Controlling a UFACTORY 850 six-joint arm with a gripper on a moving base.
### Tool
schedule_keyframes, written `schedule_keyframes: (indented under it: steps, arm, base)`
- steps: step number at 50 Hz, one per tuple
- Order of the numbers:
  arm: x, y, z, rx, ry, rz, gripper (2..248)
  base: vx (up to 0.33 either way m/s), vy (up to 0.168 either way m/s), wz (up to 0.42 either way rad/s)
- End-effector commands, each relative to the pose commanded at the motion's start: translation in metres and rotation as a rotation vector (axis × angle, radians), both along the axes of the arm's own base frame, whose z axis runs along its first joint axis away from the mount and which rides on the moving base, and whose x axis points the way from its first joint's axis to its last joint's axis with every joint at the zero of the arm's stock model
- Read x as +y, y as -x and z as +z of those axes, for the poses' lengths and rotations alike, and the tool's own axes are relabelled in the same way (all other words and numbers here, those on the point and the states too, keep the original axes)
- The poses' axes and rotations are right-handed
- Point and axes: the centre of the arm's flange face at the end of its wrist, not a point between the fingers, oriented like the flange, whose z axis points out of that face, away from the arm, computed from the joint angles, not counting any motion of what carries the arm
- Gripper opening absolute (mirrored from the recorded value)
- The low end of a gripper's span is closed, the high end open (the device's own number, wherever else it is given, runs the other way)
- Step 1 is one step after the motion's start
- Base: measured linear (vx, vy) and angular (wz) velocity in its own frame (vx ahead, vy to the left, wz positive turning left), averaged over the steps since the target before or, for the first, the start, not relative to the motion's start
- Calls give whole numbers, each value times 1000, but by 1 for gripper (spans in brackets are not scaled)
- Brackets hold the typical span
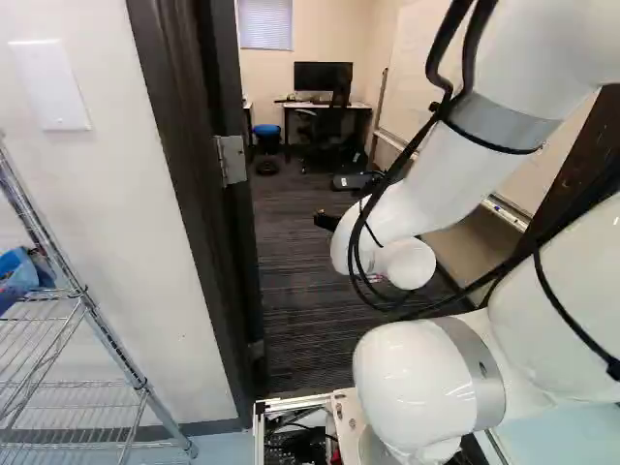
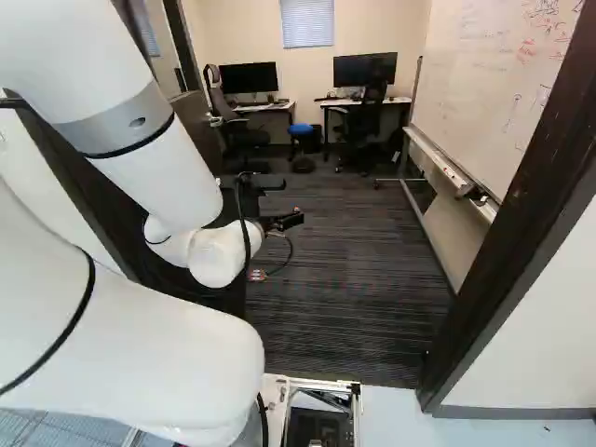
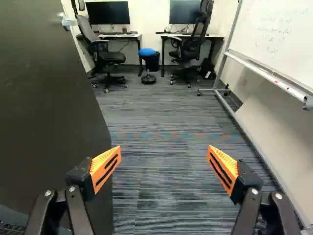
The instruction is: Open the door and move inside
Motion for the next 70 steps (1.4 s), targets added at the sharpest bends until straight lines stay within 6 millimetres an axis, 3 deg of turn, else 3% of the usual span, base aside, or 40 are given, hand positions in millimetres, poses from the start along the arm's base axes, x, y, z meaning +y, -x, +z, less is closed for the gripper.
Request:
schedule_keyframes:
  steps: [70]
  arm:
    - [0, 0, 0, 0, 0, 0, 247]
  base:
    - [85, -90, -2]
